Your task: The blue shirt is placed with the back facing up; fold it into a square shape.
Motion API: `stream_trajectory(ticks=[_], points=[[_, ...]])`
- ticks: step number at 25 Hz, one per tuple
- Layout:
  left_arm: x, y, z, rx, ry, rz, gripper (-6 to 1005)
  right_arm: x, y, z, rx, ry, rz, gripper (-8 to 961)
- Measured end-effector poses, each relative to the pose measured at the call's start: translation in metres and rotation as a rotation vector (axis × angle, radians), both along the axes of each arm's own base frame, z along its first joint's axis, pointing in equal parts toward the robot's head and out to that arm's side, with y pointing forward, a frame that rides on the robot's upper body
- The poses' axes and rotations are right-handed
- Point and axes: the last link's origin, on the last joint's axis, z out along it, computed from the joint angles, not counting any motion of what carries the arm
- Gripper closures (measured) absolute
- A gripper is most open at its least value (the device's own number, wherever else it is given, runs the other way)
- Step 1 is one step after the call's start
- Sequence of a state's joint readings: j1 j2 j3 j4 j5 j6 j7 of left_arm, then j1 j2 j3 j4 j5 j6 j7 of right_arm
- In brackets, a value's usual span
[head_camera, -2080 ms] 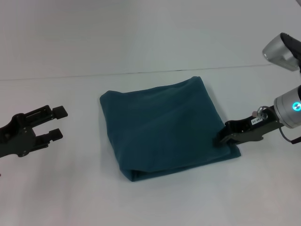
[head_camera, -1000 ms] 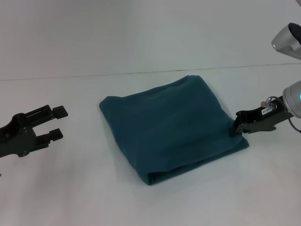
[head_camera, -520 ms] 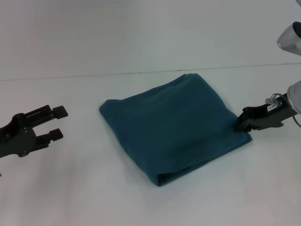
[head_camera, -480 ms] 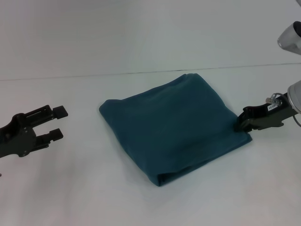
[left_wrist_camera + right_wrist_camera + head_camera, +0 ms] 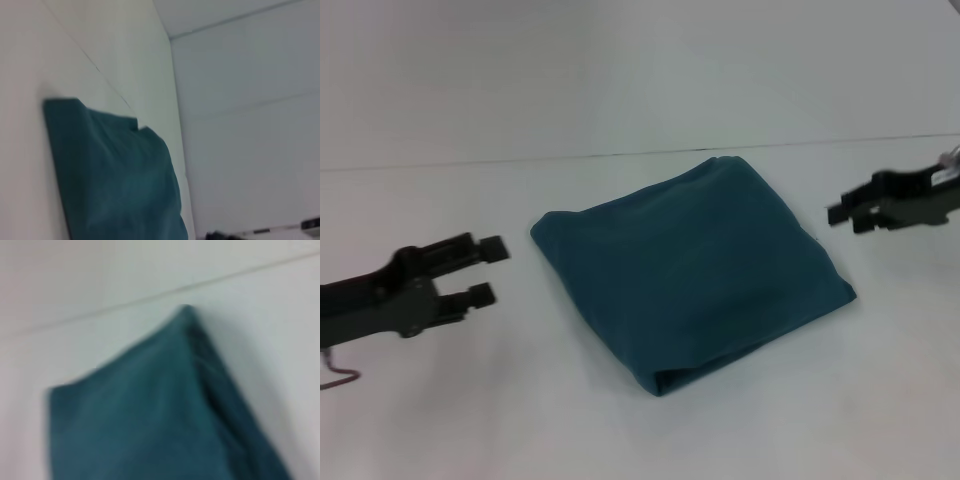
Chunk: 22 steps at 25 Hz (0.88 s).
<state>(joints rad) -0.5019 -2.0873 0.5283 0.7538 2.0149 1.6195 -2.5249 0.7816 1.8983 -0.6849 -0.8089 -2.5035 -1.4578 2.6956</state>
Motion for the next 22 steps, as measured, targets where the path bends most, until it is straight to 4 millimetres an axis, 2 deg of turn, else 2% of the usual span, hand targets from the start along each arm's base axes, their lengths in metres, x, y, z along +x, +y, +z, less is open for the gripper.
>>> stream_trajectory(ticks=[3, 7, 9, 14, 17, 22], points=[[0.011, 0.005, -0.012, -0.043, 0.009, -0.019, 147, -0.008, -0.009, 0.013, -0.012, 0.137, 0.048, 556], [0.030, 0.018, -0.038, -0.102, 0.058, -0.023, 147, -0.013, -0.020, 0.021, -0.035, 0.250, 0.086, 521], [0.040, 0.025, -0.049, -0.123, 0.102, -0.038, 147, -0.014, -0.023, 0.024, -0.047, 0.278, 0.094, 467], [0.064, 0.046, -0.072, -0.118, 0.226, -0.088, 147, -0.015, -0.024, 0.033, -0.051, 0.283, 0.109, 473], [0.067, 0.056, -0.077, -0.113, 0.271, -0.070, 147, -0.012, -0.022, 0.041, -0.024, 0.273, 0.108, 441], [0.056, 0.062, -0.077, -0.139, 0.344, 0.020, 146, -0.005, -0.017, 0.051, 0.017, 0.230, 0.094, 346]])
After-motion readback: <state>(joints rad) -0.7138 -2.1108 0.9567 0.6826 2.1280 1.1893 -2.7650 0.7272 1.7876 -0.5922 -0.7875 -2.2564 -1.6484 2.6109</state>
